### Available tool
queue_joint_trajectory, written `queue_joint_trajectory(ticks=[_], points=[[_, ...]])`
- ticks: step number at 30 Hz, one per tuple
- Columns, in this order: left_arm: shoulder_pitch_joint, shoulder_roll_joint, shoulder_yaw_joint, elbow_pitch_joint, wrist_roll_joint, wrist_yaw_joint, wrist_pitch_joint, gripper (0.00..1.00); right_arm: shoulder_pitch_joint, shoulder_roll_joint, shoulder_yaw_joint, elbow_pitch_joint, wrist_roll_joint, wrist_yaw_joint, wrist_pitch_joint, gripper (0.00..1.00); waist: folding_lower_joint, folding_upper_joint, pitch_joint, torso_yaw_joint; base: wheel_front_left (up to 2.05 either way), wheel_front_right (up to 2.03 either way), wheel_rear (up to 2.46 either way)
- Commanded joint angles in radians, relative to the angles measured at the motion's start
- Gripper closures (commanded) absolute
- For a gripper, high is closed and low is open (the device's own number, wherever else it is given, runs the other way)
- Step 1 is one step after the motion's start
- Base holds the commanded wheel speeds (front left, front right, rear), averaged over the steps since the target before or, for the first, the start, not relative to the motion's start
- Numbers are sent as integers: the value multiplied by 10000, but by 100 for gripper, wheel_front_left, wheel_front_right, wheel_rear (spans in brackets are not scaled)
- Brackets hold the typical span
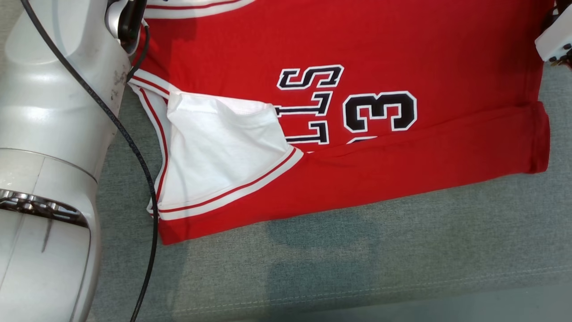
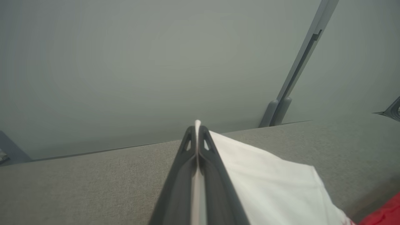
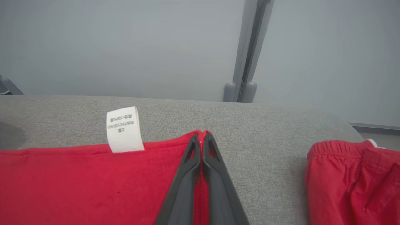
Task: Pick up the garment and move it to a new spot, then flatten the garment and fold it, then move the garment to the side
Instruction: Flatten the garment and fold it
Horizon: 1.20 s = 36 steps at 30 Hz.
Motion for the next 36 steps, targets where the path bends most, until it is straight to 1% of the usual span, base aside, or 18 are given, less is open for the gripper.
queue_joint_trajectory(ticks=[1, 7, 12, 13, 14, 18, 22, 23, 26, 29, 33, 36], points=[[-350, 350, 43, -320, -9, -191, -270, 100, -111, -200, 253, -63, 109, -2, -412, 100, 0, -1, -7, 88, 0, 0, 0], [187, 274, -93, -635, -181, -604, -629, 100, 140, -630, 1110, 255, 735, -2, -1121, 100, 0, -1, -161, 339, 0, 0, 0], [1159, 309, -67, -1464, -485, -734, -869, 100, 924, -1152, 1719, -39, 1482, -2, -1521, 100, 0, -1, -468, 448, 0, 0, 0], [1159, 309, -67, -1464, -485, -734, -869, 100, 924, -1152, 1719, -39, 1482, -2, -1521, 100, 0, -1, -468, 448, 0, 0, 0], [1594, 424, -85, -2014, -542, -753, -917, 100, 1240, -1366, 1849, -225, 1807, -2, -1684, 100, 0, -1, -583, 486, 0, 0, 0], [2591, 741, -171, -3314, -512, -697, -953, 100, 1858, -1821, 2122, -699, 2454, -2, -1899, 100, 0, -1, -795, 569, 0, 0, 0], [3717, 1065, -182, -4951, -600, -312, -692, 100, 2337, -2245, 2287, -1033, 2933, -2, -2134, 100, 0, -1, -938, 632, 0, 0, 0], [3717, 1065, -182, -4951, -600, -312, -692, 100, 2337, -2245, 2287, -1033, 2933, -2, -2134, 100, 0, -1, -938, 632, 0, 0, 0], [4691, 1402, -134, -6522, -682, 183, -330, 100, 2667, -2477, 2367, -1238, 3279, -2, -2259, 100, 0, -1, -1016, 674, 0, 0, 0], [5758, 1840, -87, -8400, -672, 748, -24, 100, 2928, -2721, 2397, -1410, 3566, -2, -2400, 100, 0, -1, -1058, 734, 0, 0, 0], [7078, 2482, 63, -10885, -629, 1504, 365, 100, 3173, -3028, 2422, -1521, 3805, -2, -2556, 100, 0, -1, -1079, 876, 0, 0, 0], [7889, 2815, 124, -12480, -621, 1960, 656, 100, 3298, -3228, 2411, -1528, 3873, -2, -2679, 100, 0, -1, -1105, 1005, 0, 0, 0]])
